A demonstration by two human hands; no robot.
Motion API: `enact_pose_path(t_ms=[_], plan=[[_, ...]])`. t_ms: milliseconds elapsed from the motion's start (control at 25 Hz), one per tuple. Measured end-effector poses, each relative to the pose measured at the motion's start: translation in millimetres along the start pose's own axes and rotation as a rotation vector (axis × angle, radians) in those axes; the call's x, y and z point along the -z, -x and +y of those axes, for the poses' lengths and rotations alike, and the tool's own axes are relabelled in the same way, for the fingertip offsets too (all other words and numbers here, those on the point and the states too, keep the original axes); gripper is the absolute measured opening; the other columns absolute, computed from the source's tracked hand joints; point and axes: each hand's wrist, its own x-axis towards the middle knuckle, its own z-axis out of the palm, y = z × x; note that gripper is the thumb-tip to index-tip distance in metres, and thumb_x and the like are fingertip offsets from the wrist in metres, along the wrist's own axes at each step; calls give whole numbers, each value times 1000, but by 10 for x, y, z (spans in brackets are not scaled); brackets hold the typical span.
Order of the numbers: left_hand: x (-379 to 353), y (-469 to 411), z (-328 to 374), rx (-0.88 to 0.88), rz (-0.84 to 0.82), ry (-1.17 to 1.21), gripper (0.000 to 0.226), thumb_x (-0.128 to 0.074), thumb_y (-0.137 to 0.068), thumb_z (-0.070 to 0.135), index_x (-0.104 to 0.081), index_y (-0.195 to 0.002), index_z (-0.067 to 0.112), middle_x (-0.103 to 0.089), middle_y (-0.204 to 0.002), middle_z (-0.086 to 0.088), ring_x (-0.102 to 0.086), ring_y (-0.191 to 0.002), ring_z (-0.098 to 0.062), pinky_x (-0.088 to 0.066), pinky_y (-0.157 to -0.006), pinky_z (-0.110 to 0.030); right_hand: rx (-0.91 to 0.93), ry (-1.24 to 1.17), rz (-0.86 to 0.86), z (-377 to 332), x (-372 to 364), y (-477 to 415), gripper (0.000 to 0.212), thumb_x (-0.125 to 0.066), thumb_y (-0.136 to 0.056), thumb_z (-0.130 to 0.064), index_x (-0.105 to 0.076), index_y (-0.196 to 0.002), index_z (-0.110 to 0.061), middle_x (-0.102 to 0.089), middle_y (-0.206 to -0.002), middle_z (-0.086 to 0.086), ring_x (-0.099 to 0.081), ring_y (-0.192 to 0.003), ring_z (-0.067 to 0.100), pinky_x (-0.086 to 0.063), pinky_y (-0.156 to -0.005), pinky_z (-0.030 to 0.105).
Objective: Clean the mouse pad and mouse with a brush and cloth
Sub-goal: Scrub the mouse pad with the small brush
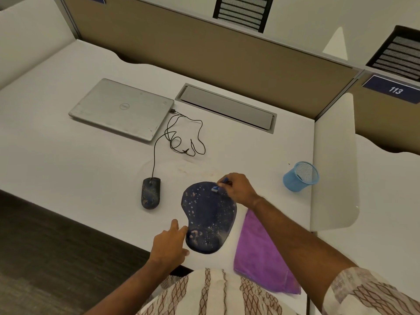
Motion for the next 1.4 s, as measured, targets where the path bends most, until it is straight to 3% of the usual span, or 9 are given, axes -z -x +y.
enact_pose_path(t_ms=[120, 320, 480, 600, 720, 840, 1200, 1400], plan=[[-3, 7, -5, 1, -2, 6, 60, -68, -87, 54, -45, -138, 33, -41, -142, 2, -65, -103, -20, -51, -90, -24, -1, 25, -33, 38, -10, 17, 13, -65, -92, -15, -76, -97, -9, -71, -100, 5, -64, -93, 18, -51, -85, 29], [3, 7, 1, -3, 5, 1, 60, -68, -87, 54, -45, -138, 34, -42, -142, 2, -65, -103, -21, -51, -90, -24, 60, 262, -147, 154, 239, 29, 17, -63, -94, -17, -74, -105, -10, -68, -106, 8, -62, -96, 23, -49, -86, 33], [6, 9, 2, -5, 6, 2, 59, -67, -87, 54, -45, -138, 34, -41, -143, 2, -65, -105, -21, -50, -91, -25, 121, 475, -246, 66, 348, -52, 21, -59, -93, -7, -73, -108, -10, -68, -107, 7, -61, -91, 20, -46, -78, 27], [5, 7, 7, -2, 5, 6, 60, -67, -87, 55, -44, -138, 34, -41, -144, 2, -65, -107, -21, -50, -92, -25, 197, 364, -197, -121, 275, -72, 17, -63, -93, -17, -75, -104, -12, -68, -103, 4, -60, -89, 17, -41, -76, 23], [-1, 2, 2, -1, 4, 12, 60, -67, -87, 55, -44, -138, 34, -41, -143, 3, -64, -106, -20, -50, -93, -25, 205, 283, -186, -191, 139, -60, 17, -66, -92, -20, -76, -102, -11, -70, -104, 5, -63, -95, 19, -46, -81, 25], [-11, -3, -1, 0, 3, 10, 60, -67, -87, 55, -45, -138, 34, -41, -143, 2, -64, -106, -21, -50, -93, -25, 155, 326, -196, -115, 131, -55, 17, -64, -93, -14, -76, -104, -10, -70, -108, 9, -63, -98, 24, -47, -83, 29], [-22, -19, -5, 3, 3, 3, 61, -67, -86, 56, -44, -138, 34, -41, -144, 2, -64, -108, -21, -50, -94, -26, 96, 485, -261, 70, 364, -43, 21, -60, -93, -5, -72, -110, -9, -67, -109, 8, -59, -93, 20, -41, -78, 24], [-26, -30, -22, -3, 10, -18, 61, -70, -84, 55, -45, -136, 34, -43, -138, 1, -64, -103, -21, -52, -89, -29, 153, 273, -159, -190, 272, -122, 16, -66, -92, -14, -76, -102, -9, -72, -106, 7, -65, -98, 21, -50, -86, 30]])
